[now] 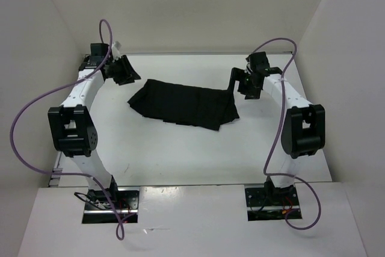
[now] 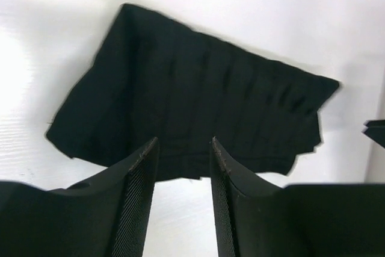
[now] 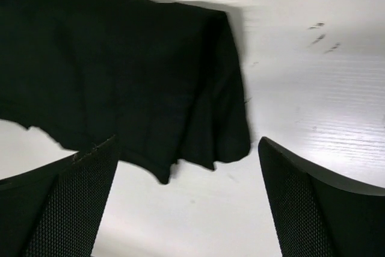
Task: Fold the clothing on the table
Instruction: Fold the skirt
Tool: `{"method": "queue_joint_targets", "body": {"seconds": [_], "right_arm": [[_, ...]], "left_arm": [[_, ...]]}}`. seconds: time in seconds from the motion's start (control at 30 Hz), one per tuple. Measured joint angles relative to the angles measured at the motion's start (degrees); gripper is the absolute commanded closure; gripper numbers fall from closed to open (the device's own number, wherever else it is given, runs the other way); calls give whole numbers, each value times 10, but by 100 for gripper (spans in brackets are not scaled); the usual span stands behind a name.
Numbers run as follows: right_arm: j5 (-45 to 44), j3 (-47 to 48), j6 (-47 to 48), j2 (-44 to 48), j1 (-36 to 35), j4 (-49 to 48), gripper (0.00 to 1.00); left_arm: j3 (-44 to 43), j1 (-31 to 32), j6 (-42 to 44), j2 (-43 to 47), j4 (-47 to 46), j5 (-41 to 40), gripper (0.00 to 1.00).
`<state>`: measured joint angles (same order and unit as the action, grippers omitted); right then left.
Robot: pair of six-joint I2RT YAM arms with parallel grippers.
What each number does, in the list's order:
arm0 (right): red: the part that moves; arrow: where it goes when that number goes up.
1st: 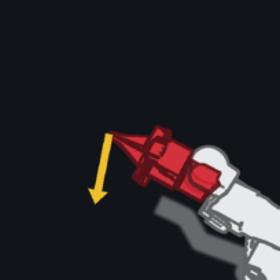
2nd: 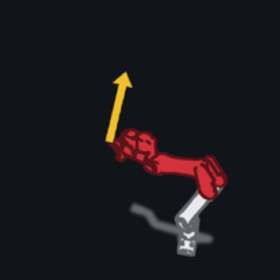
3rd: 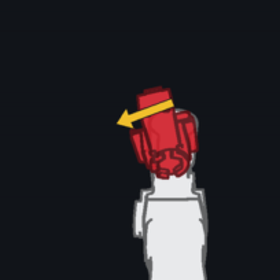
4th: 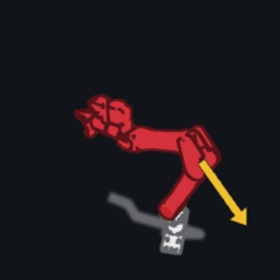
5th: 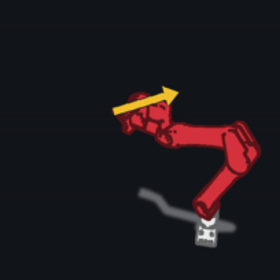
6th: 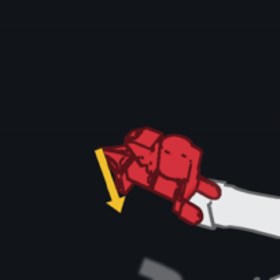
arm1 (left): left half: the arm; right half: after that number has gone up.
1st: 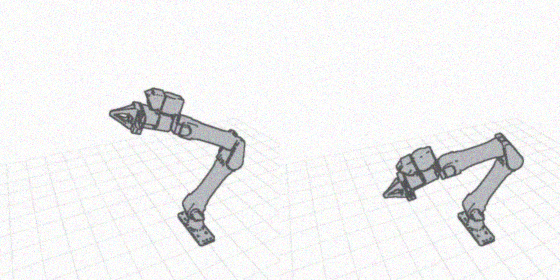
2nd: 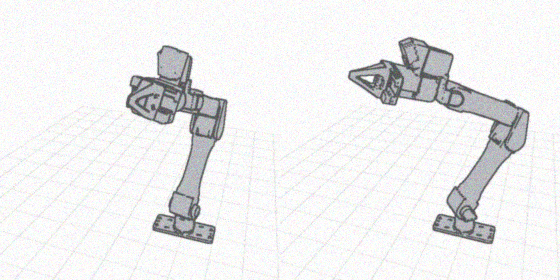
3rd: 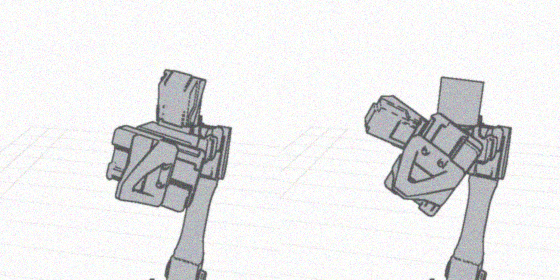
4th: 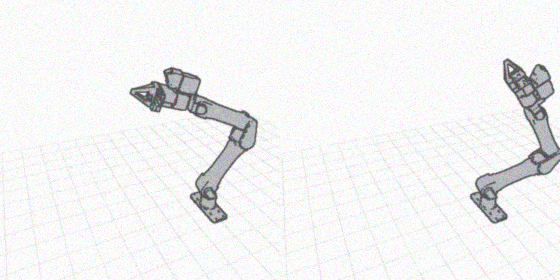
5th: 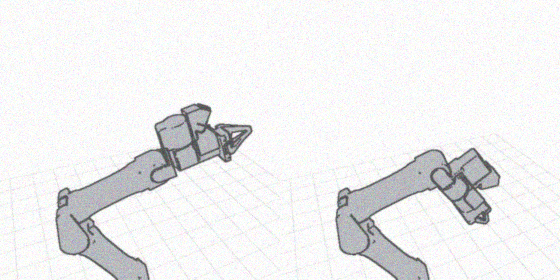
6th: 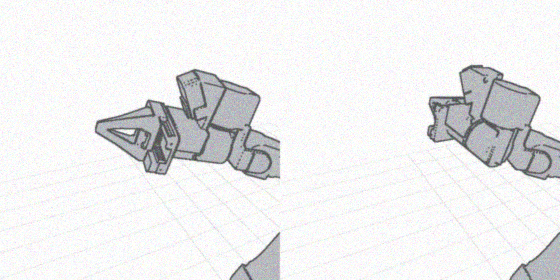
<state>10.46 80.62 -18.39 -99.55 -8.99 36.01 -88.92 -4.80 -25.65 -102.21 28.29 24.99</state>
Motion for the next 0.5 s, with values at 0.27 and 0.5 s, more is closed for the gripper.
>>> {"method": "queue_joint_targets", "body": {"seconds": [0.27, 0.5], "right_arm": [[26, -3, 31, -91, 25, -32, 2], [122, 5, 39, -163, 30, -67, 26]], "left_arm": [[17, -1, -2, -61, -14, -22, 52], [21, -1, -2, -63, -28, -21, 52]]}}
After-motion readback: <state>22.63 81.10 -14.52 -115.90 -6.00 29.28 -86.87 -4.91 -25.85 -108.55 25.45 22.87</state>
